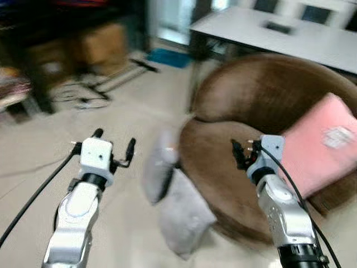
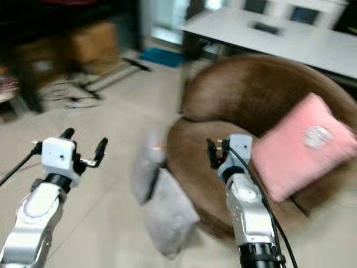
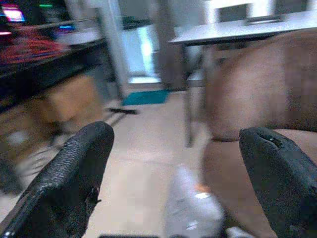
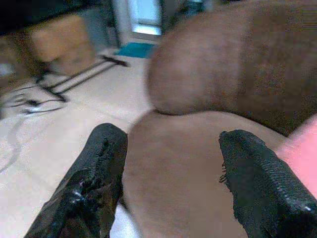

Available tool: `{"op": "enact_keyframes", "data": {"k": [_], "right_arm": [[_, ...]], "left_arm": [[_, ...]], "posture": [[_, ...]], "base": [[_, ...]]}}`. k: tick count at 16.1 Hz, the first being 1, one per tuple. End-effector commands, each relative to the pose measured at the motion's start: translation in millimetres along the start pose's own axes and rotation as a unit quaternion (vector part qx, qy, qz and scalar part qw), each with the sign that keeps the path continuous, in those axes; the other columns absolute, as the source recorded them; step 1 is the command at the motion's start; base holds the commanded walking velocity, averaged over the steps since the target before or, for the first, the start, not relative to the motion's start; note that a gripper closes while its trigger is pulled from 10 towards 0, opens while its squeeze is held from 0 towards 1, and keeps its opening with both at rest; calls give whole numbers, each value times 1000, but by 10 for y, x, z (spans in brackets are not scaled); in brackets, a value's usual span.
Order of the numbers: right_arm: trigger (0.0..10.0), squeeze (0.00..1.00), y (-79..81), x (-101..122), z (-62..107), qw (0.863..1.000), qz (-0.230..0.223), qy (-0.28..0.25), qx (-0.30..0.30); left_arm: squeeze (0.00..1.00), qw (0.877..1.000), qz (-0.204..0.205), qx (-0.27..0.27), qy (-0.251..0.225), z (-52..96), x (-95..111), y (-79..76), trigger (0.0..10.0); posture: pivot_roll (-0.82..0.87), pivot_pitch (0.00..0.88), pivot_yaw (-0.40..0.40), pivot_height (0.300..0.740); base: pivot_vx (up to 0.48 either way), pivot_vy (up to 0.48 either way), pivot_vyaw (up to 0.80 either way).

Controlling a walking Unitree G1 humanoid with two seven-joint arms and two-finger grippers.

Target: Move the pillow to the sofa from floor

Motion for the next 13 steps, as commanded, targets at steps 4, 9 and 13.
{"op": "enact_keyframes", "data": {"k": [4,9,13], "right_arm": [[10000,0,-80,58,-11,1000,3,-16,-13],[10000,0,-70,66,2,999,32,-18,5],[10000,0,-54,43,-4,999,11,-10,32]], "left_arm": [[0,1000,-3,-13,-4,-15,35,-37,10000],[0,1000,-9,-17,-3,-39,33,-59,10000],[0,1000,-14,-12,4,-5,11,-56,10000]], "posture": [[12,0,-39,740],[-3,0,-31,740],[16,0,-53,740]], "base": [[322,0,0],[234,0,320],[0,0,0]]}}
Point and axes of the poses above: a point about 5 cm out from each wrist's last joint towards the gripper, its own z axis pointing back from the gripper into the wrist, its own x axis along the axis of the wrist's last joint, y = z × x, the point moved 5 cm from there along -z, pointing out of the wrist towards the gripper, and after that the axes turned 6 degrees about -z, right-handed, at the moved point
